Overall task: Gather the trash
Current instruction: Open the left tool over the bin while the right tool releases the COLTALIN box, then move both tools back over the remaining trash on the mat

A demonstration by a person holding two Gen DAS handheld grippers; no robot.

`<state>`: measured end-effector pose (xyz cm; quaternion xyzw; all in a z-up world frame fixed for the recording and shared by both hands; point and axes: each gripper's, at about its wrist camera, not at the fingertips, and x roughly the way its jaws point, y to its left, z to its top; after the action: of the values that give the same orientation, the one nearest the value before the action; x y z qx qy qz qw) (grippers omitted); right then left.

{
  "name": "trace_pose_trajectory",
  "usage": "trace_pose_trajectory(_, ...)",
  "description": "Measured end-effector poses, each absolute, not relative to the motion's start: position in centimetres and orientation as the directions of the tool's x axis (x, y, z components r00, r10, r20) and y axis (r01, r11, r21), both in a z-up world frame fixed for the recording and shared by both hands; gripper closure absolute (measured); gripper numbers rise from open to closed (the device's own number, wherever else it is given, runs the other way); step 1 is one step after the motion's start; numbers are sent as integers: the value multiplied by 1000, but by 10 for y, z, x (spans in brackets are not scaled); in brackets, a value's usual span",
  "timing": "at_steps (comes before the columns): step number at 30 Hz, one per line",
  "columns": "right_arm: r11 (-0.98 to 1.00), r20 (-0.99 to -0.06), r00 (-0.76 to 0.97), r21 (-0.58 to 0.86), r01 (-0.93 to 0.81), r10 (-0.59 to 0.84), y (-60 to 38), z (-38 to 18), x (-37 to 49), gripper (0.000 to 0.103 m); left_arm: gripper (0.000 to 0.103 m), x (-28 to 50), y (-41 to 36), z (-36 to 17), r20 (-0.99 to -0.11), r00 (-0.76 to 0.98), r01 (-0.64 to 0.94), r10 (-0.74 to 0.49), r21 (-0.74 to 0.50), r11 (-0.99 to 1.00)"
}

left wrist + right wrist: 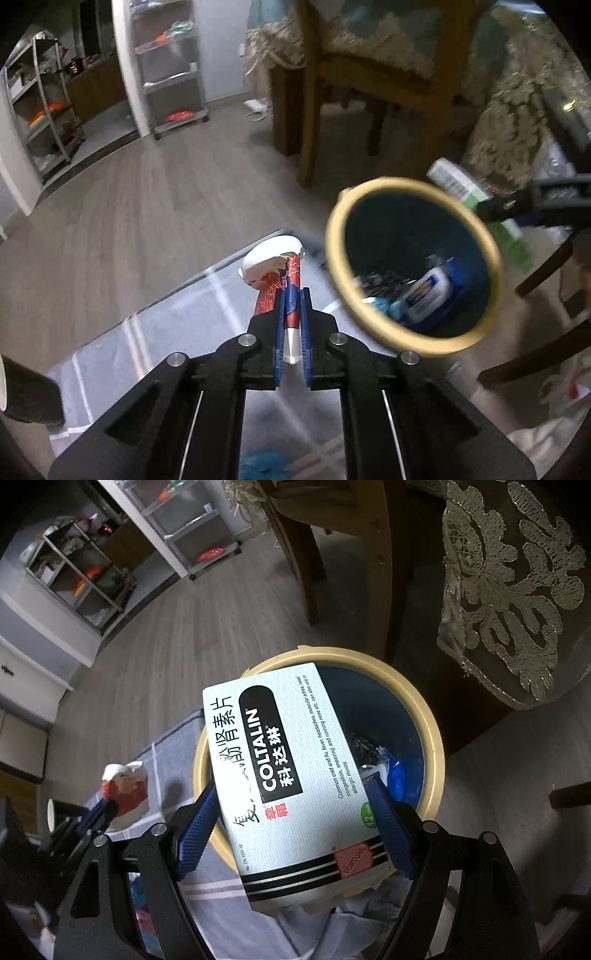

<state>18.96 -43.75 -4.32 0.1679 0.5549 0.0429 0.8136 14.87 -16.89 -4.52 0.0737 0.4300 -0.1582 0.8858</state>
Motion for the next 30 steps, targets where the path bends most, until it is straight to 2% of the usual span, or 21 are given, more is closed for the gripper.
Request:
trace_pose_trajectory(7, 935, -894, 371, 324, 144, 253, -446, -51, 189, 23, 96, 156, -234, -39, -776, 528, 460, -345, -80, 885)
trace_pose_trajectory(15, 930, -896, 373, 323, 176, 241, -452, -61, 191, 22, 91, 173, -275, -57, -807, 474, 528, -351, -58, 847)
trace_pose_trajectory(17, 927, -891, 380, 332, 173, 248, -451, -60, 192, 22, 83, 176, -277, -60, -818, 465, 519, -339, -58, 853)
trace_pose_trajectory(19, 931, -892, 378, 327, 163, 247, -450, -60, 193, 21, 69, 175, -272, -62, -817, 473, 509, -329, -52, 859)
trace_pose_trajectory(23, 943, -890, 391, 307, 130, 236, -441, -50, 193, 18, 62, 170, -253, -57, -814, 488, 462, -315, -64, 884)
trace_pose_trajectory(30, 952, -884, 415, 283, 113, 214, -434, -29, 177, 15, 40, 139, -207, -29, -801, 537, 394, -267, -42, 918)
